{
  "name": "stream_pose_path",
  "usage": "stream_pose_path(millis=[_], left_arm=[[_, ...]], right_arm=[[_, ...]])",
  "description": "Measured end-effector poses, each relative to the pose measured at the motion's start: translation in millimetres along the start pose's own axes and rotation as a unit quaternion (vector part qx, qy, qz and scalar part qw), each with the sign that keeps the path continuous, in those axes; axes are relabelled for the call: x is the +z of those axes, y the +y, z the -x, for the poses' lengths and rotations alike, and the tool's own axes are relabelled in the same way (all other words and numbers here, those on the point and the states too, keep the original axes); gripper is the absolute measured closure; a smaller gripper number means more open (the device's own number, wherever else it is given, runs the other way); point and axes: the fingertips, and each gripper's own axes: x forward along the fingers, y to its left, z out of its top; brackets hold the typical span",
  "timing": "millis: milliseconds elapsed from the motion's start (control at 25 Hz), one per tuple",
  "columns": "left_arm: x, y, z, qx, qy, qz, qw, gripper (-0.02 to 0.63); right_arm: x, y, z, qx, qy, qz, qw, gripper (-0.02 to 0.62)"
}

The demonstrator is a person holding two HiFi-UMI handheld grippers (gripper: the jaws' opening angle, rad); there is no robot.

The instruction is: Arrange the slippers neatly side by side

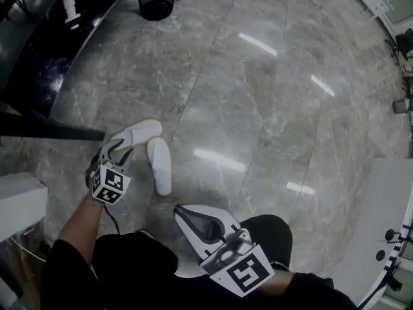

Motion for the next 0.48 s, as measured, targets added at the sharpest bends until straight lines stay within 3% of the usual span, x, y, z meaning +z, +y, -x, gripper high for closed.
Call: stream_pose_path(millis=[480], left_arm=[[-75.5, 9.5, -115.1, -0.027, 0.039, -0.081, 0.9956, 0.482]], right_arm=[[-54.6, -24.4, -5.5, -0.034, 0.006, 0.018, 0.999, 0.595]])
